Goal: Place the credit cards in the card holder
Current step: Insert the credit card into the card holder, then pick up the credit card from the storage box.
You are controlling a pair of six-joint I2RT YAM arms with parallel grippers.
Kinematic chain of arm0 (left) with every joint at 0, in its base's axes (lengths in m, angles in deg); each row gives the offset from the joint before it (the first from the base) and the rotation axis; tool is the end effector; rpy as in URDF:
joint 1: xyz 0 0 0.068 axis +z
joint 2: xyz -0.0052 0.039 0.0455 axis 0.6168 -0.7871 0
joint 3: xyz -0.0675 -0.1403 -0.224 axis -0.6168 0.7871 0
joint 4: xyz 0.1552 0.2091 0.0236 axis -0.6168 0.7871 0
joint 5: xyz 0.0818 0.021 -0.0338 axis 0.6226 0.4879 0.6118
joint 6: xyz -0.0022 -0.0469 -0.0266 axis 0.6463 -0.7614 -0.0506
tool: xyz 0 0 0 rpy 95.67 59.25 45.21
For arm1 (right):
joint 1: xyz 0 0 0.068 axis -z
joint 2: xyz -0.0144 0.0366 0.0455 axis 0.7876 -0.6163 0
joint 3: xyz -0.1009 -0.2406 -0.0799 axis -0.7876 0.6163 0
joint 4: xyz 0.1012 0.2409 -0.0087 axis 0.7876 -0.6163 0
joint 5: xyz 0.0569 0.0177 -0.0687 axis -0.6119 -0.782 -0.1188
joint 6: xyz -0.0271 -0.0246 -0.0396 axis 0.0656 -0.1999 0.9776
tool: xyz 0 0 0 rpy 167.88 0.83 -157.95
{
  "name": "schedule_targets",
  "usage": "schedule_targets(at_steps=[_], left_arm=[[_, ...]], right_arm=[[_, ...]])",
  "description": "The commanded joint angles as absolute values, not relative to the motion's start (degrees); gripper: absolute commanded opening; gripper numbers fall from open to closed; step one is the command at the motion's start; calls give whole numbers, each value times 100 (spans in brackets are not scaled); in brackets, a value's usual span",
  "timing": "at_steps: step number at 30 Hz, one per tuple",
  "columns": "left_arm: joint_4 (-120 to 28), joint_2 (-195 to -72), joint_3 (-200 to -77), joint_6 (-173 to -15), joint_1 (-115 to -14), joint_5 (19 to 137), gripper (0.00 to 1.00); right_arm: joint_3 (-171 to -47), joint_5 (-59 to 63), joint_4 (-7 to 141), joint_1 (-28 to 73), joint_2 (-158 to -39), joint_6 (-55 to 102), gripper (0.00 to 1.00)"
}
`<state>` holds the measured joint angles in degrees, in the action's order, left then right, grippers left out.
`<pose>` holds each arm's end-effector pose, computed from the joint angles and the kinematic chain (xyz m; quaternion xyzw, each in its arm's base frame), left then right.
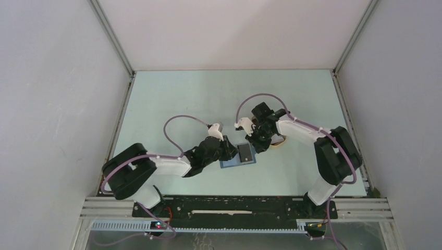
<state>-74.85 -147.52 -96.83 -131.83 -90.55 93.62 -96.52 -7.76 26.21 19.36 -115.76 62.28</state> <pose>0.1811 -0.2282 0.1465 -0.0066 0.8566 -0.3626 0.3670 0.2623 0.1805 0.1788 -0.5388 0.8197 0.1546 0.1176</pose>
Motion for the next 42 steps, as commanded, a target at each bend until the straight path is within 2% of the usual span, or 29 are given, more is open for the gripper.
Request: schedule_targets(at_steps=[1,8,11,12,14,15,16,17,18,20,22,29,32,36,38,40,42], left_arm=[[-7711,-13926,-9349,-12393,-9015,9449,28],[-7528,-12651,-9192,-11198,-9017,9649,35],[-7557,-12222,-9216,-10649,-9016,9954,42],[-7611,-12115,-9232,-10471,-9018,10048,45],[-7797,-11957,-9248,-10147,-9009,10332,55],[-7922,-11908,-9266,-9952,-9003,10425,62],[-8068,-11890,-9291,-9753,-9003,10530,69],[-8287,-11896,-9323,-9591,-8996,10623,78],[-8400,-11945,-9351,-9424,-8992,10707,85],[-8929,-12103,-9408,-9071,-8965,10725,99],[-9337,-12313,-9508,-8734,-8914,10486,100],[-9334,-12959,-10034,-8067,-8771,8945,100],[-9318,-13214,-9970,-7996,-8766,8280,100],[-9313,-13476,-9918,-8167,-8770,8194,99],[-9183,-13571,-9973,-8219,-8766,8196,99],[-8911,-13644,-10108,-8192,-8766,8257,97],[-8563,-13678,-10251,-8171,-8773,8382,95]], right_arm=[[-9844,-1237,2176,2089,-10873,6817,17],[-9831,-1590,2189,2602,-9780,6880,18],[-9830,-1898,2472,2991,-9098,6749,23],[-9830,-1991,2602,3124,-8885,6718,29],[-9832,-2287,2872,3394,-8437,6695,54],[-9833,-2517,2975,3526,-8305,6743,68],[-9833,-2825,3048,3666,-8230,6849,86],[-9834,-3193,2987,3782,-8213,7105,98],[-9837,-3697,2843,3869,-8254,7651,99],[-9844,-4222,2069,3916,-8407,9250,100],[-9850,-4201,1835,3904,-8633,10423,100],[-10178,-3579,2154,4090,-9887,11345,99],[-10438,-3416,2042,4144,-10402,11783,95],[-10874,-3127,2094,4129,-11112,11883,85],[-11236,-2974,2065,4119,-11510,11625,77],[-11781,-2937,1997,4147,-11953,10745,69],[-12235,-3076,1769,4193,-12242,9513,65]])
